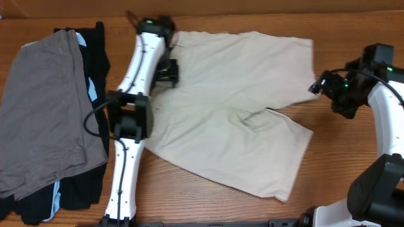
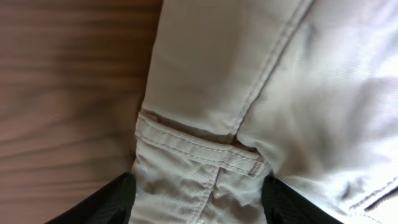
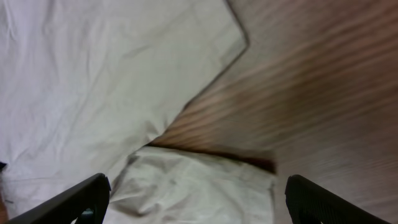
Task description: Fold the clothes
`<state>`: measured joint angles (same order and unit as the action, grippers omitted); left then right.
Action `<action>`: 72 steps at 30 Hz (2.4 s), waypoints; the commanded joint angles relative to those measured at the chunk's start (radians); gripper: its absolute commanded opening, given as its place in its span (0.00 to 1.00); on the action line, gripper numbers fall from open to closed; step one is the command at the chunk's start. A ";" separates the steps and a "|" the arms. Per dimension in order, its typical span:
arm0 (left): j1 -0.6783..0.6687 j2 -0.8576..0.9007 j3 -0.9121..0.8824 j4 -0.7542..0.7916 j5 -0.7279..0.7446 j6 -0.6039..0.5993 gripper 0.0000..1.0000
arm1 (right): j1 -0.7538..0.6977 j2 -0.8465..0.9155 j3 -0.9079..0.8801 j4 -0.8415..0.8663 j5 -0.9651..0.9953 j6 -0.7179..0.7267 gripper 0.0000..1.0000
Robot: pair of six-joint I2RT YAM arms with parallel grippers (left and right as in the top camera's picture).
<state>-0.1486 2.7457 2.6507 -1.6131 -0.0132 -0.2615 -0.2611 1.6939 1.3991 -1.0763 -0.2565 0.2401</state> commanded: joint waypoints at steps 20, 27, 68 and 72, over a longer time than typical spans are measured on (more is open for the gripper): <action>0.101 -0.274 -0.003 -0.077 -0.056 0.079 0.77 | 0.098 -0.168 0.206 -0.115 -0.011 0.060 0.94; 0.101 -0.561 -0.004 -0.077 -0.042 0.079 0.77 | 0.098 -0.380 0.235 -0.285 -0.010 0.067 0.94; 0.179 -1.293 -1.879 0.914 -0.155 -0.845 0.80 | 0.634 -0.435 -0.352 -0.199 0.095 0.449 0.99; 0.222 -1.292 -1.958 1.033 -0.154 -0.846 0.76 | 0.634 -0.434 -0.352 -0.199 0.095 0.449 0.95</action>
<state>0.0456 1.4681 0.7376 -0.6174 -0.1604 -1.0843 0.3683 1.2617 1.0523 -1.2766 -0.1539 0.6811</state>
